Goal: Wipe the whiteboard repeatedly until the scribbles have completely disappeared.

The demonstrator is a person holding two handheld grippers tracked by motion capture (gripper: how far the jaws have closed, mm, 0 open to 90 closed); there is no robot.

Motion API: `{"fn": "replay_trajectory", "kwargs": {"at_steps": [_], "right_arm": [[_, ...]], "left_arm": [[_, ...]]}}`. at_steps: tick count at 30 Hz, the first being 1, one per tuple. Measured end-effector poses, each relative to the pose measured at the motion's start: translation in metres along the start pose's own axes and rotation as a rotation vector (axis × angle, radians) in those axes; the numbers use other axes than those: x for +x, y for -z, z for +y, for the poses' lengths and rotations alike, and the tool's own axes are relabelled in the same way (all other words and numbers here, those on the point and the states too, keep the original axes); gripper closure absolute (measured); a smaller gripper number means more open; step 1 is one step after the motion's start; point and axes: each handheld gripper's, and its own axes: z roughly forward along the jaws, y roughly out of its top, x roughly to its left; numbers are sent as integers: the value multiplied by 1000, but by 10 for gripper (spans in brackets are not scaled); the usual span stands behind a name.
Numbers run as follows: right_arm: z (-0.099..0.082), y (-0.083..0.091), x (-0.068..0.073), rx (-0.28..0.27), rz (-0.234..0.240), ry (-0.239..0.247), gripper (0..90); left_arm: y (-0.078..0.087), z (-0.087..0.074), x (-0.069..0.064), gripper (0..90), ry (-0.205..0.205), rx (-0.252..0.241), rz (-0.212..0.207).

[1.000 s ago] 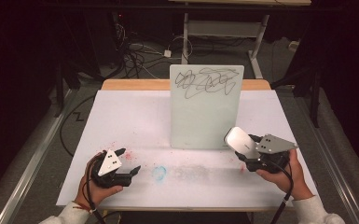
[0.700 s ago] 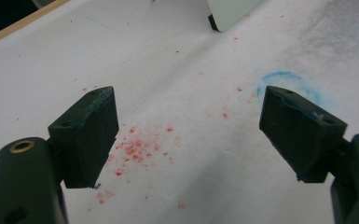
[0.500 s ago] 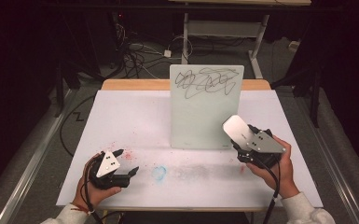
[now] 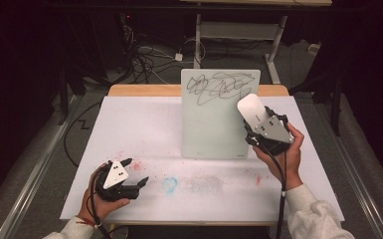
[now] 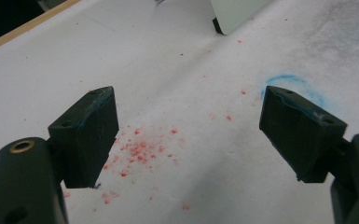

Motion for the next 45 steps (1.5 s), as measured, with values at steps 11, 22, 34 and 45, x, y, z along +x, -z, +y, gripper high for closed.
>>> {"fn": "replay_trajectory", "kwargs": {"at_steps": [11,22,34,45], "right_arm": [[15,-27,-1,-5,-117,-84,311],[6,-28,35,4,-117,8,310],[6,-26,7,-9,-150,-67,310],[2,-29,47,1,-109,21,311]], "left_arm": [[1,-2,1,190,7,2,1],[2,-2,-1,190,-8,6,-2],[2,-2,-1,190,-13,6,-4],[0,-1,-2,190,-16,6,-9]]}}
